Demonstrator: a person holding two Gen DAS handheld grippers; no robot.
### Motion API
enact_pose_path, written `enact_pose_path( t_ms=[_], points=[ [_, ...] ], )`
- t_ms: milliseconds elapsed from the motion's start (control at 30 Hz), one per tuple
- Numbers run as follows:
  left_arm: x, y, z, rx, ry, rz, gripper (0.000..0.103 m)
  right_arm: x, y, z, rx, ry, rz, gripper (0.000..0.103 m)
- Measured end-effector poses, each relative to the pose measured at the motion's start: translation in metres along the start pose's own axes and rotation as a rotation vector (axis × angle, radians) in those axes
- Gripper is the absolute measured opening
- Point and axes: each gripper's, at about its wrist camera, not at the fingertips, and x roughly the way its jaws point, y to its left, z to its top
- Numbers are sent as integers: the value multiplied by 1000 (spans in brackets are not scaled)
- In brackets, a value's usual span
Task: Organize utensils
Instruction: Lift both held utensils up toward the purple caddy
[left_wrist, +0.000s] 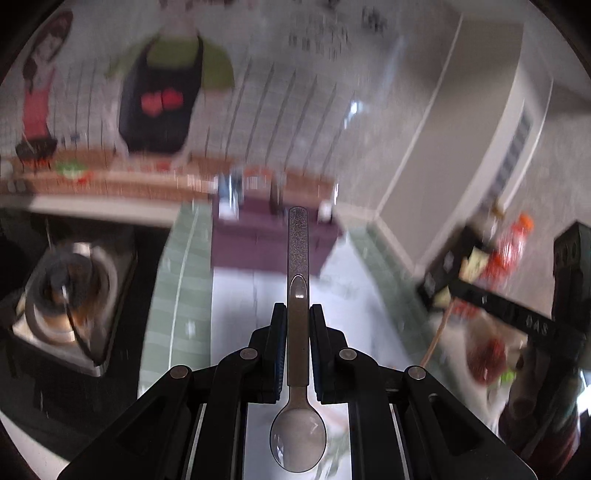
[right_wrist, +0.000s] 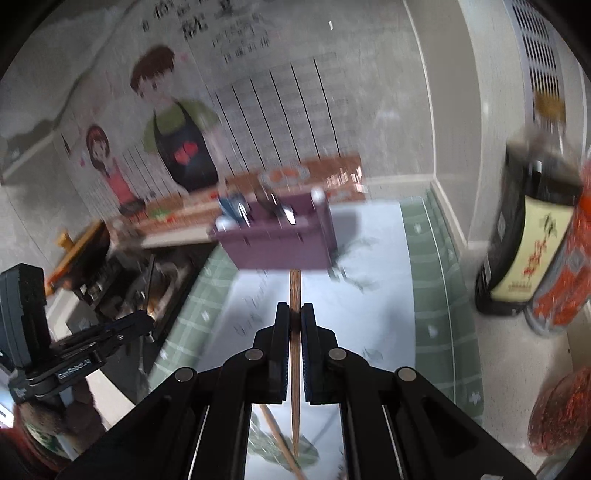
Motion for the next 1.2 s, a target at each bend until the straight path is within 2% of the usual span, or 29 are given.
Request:
enact_pose_path(
  t_ms=[67, 200, 367, 433, 533, 700, 833, 933, 1100, 1200],
  points=[
    [-6, -6, 24, 16, -79, 9, 12, -10, 12, 23, -26, -57, 4, 6],
    [-17, -17, 87, 76, -262, 62, 12, -30, 35, 78, -118, -168, -60, 6],
    [-11, -16, 159, 86, -390, 82, 12, -44, 51, 155, -186, -301, -155, 6],
    [-5, -12, 176, 74, -441, 93, 12, -41, 51, 178, -187, -342, -176, 6],
    [12, -8, 182, 83, -509, 120, 12, -25, 47, 197, -178, -367, -165, 6],
    [58, 4, 174, 85, -485, 167, 12, 18, 40, 208, -155, -335, -167, 6],
    [96, 17, 167, 51, -418, 149, 12, 47, 30, 204, -125, -301, -149, 6],
    [119, 25, 160, 52, -416, 162, 12, 71, 25, 203, -112, -269, -124, 6],
    [144, 30, 153, 23, -389, 143, 12, 104, 19, 199, -101, -226, -102, 6],
    [155, 30, 144, 39, -403, 168, 12, 122, 16, 195, -90, -200, -85, 6]
  ],
)
